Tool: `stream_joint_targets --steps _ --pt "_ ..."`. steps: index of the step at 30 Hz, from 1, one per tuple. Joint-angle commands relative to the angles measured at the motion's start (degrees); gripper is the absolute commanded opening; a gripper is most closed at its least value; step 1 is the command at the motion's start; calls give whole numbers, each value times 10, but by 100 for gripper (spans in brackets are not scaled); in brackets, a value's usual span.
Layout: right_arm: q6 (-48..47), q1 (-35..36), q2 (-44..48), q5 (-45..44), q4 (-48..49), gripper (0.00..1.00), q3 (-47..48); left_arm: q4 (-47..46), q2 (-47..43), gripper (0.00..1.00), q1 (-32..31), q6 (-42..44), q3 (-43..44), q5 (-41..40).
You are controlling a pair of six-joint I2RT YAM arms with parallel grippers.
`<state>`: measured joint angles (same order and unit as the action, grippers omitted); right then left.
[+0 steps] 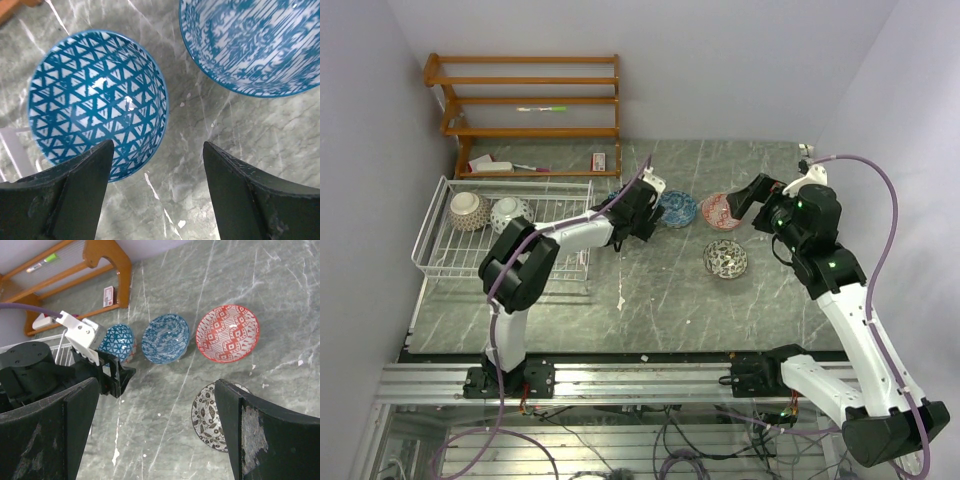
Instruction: Load the bowls into the dish rack
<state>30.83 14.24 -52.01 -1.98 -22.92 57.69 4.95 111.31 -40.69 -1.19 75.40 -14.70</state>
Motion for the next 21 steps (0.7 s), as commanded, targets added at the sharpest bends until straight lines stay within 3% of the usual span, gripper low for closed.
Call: stream_joint_targets --steps 1,6,9,12,14,21 --pt "-8 -3 -1 -6 12 100 -16 -18 30 81 2 12 28 12" --pt "-10 -4 -2 -15 11 100 -16 -21 50 67 7 15 38 8" --pt "-10 -3 0 -18 14 100 -18 -21 51 47 8 12 40 8" --pt "-8 -4 -2 -18 16 100 -20 -23 48 19 9 8 33 11" --pt "-8 -3 -3 -17 17 100 -21 -26 43 8 7 7 26 16" --pt "-7 -3 -4 -18 19 100 -22 -12 -38 7 -18 -5 14 54"
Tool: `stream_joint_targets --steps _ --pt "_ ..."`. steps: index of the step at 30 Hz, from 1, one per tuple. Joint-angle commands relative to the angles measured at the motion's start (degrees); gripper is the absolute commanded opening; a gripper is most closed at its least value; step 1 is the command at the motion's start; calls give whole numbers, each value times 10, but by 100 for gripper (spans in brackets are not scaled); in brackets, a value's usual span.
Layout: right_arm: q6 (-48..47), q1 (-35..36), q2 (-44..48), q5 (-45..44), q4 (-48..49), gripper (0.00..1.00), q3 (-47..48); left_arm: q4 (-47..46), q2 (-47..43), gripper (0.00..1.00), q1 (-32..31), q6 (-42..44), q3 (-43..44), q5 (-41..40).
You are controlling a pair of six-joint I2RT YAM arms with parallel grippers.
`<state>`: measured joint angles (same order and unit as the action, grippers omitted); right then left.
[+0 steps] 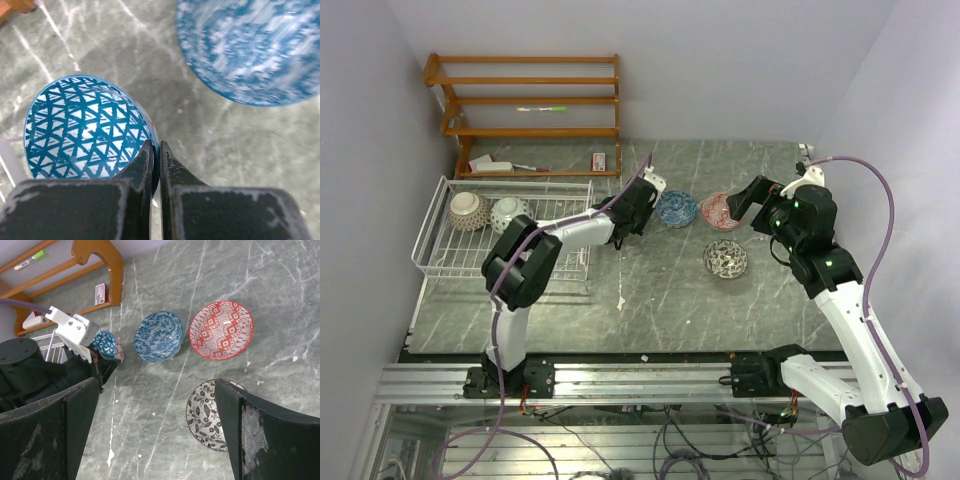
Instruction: Load the bowls into the dish rack
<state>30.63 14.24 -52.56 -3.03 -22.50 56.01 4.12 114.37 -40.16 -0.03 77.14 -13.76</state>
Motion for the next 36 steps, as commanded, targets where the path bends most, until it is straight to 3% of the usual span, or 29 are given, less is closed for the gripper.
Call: stream_joint_targets --steps 1,4,11,20,28,36 --pt "-5 -3 2 -9 15 100 -5 -3 -91 7 -29 -22 -4 66" --pt "-6 -4 1 -11 12 100 -5 -15 -161 7 -34 -52 -15 126" --pt "-7 -4 8 -4 7 100 -5 -49 -328 7 -1 -129 -88 184" --pt "-3 -4 19 19 7 99 -17 -150 -453 7 197 -296 -245 304" --pt "-3 -3 18 29 5 99 -28 -285 -504 7 330 -422 -368 380" --pt "2 -3 13 31 13 99 -38 -464 -443 7 383 -539 -452 449"
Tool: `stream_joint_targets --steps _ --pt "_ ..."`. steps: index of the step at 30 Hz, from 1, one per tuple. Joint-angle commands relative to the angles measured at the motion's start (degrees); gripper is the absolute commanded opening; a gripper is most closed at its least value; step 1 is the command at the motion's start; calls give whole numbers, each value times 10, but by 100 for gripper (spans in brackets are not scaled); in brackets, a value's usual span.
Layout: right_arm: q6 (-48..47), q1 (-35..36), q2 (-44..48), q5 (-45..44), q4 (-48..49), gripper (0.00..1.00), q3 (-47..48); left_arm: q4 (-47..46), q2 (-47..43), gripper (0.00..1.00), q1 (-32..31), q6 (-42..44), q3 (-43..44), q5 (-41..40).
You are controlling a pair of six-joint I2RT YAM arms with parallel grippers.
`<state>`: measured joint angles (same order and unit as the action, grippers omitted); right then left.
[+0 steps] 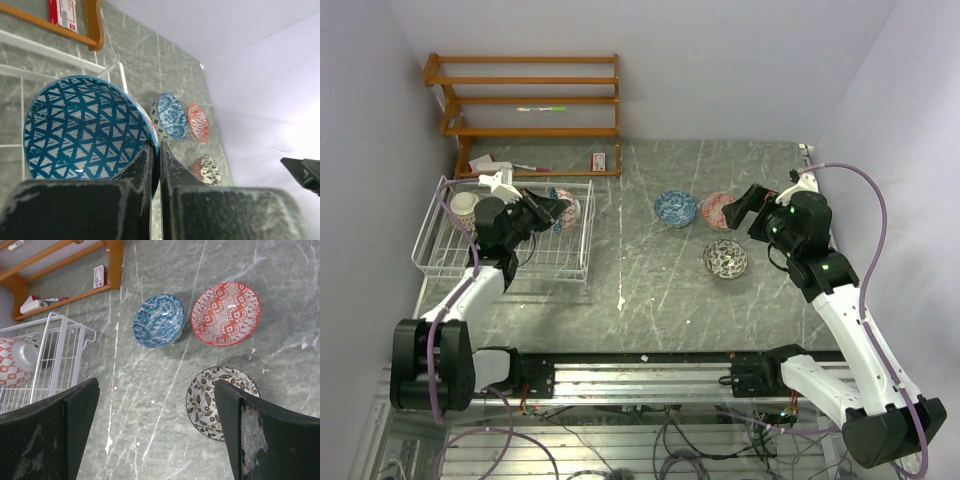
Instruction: Load the bowls into the dish rack
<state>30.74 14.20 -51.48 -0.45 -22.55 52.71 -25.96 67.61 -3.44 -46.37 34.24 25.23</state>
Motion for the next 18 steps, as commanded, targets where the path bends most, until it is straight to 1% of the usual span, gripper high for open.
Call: stream_joint_targets --steps 1,9,12,13,18 --pt "2 -3 2 5 14 99 -4 -176 33 7 19 -82 -27 61" --pt "7 -3 -7 3 22 98 -1 -211 82 7 26 -96 -41 61" --pt "10 -3 -11 4 28 98 -4 -238 104 7 26 -107 -48 68" --pt "11 -3 -13 6 30 98 -5 -247 114 7 38 -110 -50 70" --pt "12 -3 -19 11 36 98 -10 -304 176 7 52 -127 -67 83"
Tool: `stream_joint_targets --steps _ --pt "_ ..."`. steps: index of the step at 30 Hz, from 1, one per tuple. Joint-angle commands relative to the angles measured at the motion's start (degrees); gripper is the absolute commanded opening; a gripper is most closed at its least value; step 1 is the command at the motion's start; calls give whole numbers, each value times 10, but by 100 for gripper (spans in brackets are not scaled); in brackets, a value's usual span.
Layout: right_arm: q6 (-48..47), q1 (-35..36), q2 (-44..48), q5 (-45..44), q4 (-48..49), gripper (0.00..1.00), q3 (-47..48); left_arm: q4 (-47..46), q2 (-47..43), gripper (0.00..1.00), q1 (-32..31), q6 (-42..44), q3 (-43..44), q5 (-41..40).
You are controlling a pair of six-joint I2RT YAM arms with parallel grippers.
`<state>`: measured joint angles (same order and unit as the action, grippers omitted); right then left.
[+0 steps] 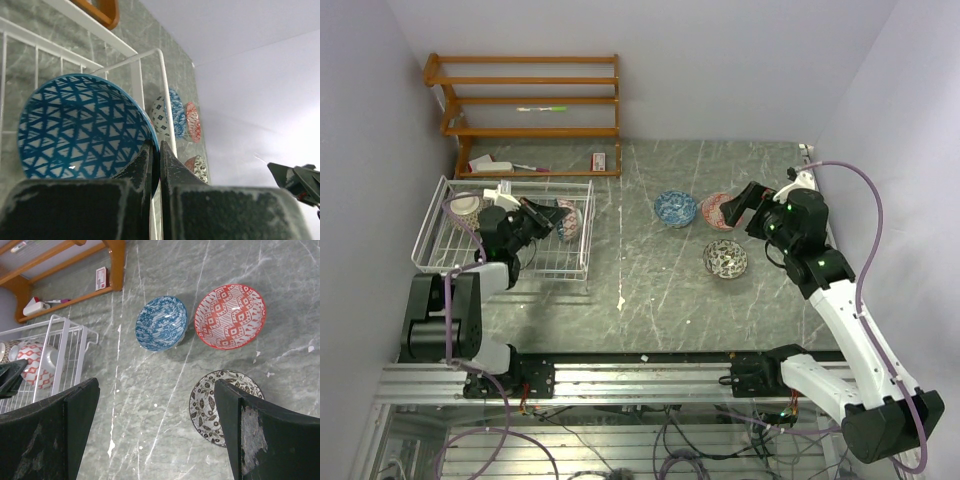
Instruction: Load the bowls into the dish rack
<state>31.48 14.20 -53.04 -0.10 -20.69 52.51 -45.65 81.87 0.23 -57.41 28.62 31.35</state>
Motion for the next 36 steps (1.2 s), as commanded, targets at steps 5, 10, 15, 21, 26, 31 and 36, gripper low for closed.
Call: stream_joint_targets --steps 5,10,15,21,26,31,36 --pt "3 -3 -6 6 19 98 -7 -158 83 7 30 -37 -26 36" --pt "-2 -3 -13 9 19 98 -4 -124 88 7 47 -14 -38 35" --pt "-3 -3 -18 14 25 98 -7 -39 72 15 59 38 -40 12" --pt "-5 -3 -19 17 28 98 -9 30 86 26 74 70 -28 1" --pt "-7 -3 -20 16 27 98 -10 5 113 34 90 66 -44 9" --pt "-6 -3 -21 18 31 98 -15 12 116 36 115 80 -53 11" --pt "-5 -3 -25 19 32 98 -18 36 99 39 130 97 -57 -4"
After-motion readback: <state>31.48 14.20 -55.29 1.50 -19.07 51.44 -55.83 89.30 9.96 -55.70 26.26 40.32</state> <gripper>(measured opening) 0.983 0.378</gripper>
